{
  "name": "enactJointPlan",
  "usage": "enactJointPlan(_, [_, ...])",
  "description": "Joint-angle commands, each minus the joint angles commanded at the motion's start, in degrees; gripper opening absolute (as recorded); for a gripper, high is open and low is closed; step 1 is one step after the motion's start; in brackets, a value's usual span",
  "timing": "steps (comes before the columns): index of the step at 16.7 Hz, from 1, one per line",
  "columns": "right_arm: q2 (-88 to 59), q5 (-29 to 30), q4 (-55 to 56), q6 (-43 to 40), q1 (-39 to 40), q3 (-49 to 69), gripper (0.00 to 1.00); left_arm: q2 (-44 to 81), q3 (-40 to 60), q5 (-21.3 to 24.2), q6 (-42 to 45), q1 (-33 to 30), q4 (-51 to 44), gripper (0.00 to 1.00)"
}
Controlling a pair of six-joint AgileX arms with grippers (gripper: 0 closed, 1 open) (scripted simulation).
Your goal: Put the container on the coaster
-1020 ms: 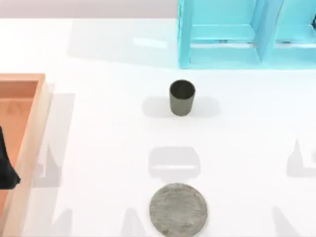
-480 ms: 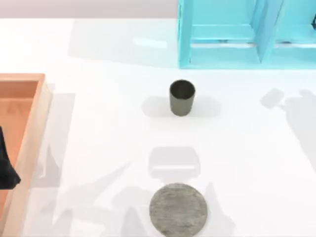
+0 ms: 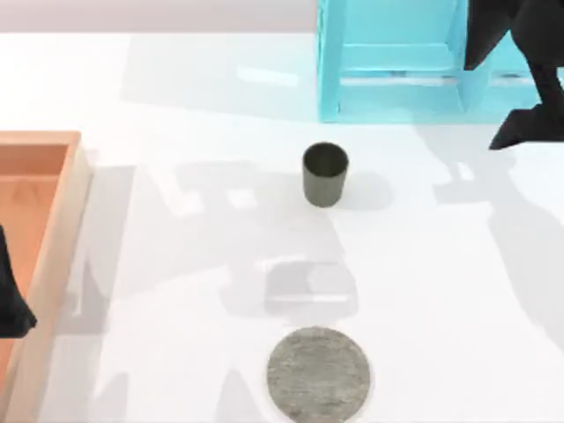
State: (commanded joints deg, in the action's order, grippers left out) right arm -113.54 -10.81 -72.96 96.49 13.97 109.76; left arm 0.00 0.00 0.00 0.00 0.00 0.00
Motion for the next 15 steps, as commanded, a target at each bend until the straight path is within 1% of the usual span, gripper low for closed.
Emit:
enactJointPlan(4, [-17.2,-0.6,-10.4,11.7,5.6,18.4,1.0,0.0,0.0,0.0,0.0,0.0,0.0,1.0])
enactJointPlan(9, [-28.9,0.2,-16.6,20.0,11.3,35.5,1.0,0.0,0.0,0.0,0.0,0.0,0.0,1.0])
enactJointPlan(12, [-32.3,1.0,-17.6,22.5,13.2,41.8,1.0,0.0,0.0,0.0,0.0,0.0,0.0,1.0])
enactJointPlan(15, [-33.0,1.2,-17.7,23.0,13.6,43.1,1.0,0.0,0.0,0.0,0.0,0.0,0.0,1.0])
